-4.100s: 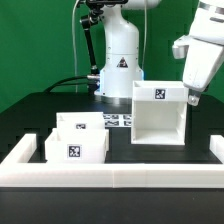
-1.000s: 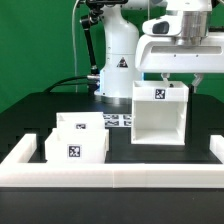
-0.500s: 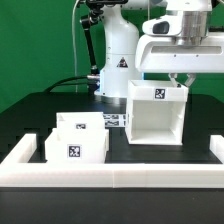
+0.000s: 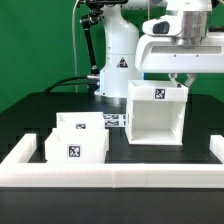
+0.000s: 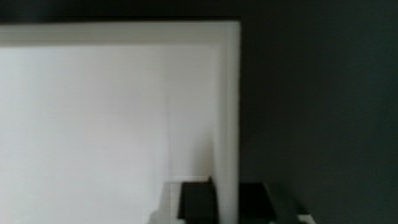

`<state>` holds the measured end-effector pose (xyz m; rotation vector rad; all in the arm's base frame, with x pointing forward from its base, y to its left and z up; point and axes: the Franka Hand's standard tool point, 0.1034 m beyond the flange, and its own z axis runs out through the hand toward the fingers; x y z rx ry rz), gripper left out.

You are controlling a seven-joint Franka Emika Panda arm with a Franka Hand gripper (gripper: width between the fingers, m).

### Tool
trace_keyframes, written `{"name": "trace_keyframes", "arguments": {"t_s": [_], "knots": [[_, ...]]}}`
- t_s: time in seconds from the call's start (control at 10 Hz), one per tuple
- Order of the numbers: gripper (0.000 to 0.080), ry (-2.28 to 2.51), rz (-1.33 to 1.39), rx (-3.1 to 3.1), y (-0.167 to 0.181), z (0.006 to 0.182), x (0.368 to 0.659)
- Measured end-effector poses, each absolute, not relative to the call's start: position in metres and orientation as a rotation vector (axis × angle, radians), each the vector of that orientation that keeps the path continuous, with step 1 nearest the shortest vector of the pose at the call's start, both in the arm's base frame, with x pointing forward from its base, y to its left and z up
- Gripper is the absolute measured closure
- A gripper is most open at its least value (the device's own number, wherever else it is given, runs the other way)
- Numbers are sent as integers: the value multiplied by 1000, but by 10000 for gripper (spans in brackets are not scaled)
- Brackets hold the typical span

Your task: Assemble drawer

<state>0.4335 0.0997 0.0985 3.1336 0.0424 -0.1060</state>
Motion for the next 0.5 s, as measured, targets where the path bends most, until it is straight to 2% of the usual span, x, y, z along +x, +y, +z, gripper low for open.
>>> {"name": "trace_keyframes", "arguments": {"t_s": [0.5], "knots": [[762,171,3,3167,106,99,515]]}}
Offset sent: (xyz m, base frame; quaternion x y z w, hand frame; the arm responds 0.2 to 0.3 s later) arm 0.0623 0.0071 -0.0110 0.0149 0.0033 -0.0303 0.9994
